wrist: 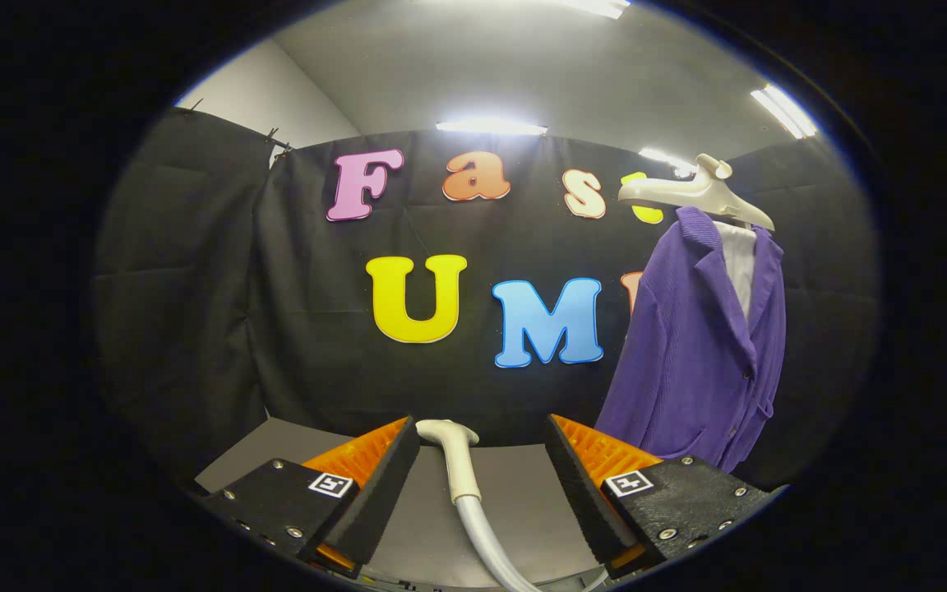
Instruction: Iron the clothes twice with a garment steamer, once on the left side and once on the right side.
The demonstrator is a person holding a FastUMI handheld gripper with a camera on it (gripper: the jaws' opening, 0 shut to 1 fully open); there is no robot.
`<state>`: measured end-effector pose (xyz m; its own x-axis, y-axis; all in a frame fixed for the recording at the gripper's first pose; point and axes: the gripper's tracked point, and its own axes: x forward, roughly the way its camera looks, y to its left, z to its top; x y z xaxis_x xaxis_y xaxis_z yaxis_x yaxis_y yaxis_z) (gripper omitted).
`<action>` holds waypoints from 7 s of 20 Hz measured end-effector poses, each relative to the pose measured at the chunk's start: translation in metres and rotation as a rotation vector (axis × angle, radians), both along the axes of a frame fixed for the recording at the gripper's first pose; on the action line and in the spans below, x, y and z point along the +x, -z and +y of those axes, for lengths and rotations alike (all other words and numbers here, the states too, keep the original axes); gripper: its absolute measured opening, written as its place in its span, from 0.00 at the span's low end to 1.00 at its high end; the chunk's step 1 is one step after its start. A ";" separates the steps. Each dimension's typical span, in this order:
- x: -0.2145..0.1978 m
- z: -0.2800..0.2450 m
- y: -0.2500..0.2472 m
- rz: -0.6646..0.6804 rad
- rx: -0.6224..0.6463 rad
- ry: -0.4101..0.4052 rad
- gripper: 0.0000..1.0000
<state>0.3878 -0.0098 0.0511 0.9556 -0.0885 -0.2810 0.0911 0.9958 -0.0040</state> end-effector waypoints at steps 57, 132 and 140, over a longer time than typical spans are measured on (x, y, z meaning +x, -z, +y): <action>-0.072 0.003 0.040 0.022 0.005 -0.049 0.34; -0.060 -0.287 0.137 -0.086 -0.037 0.320 0.35; -0.091 -0.282 0.201 0.023 -0.021 0.316 0.35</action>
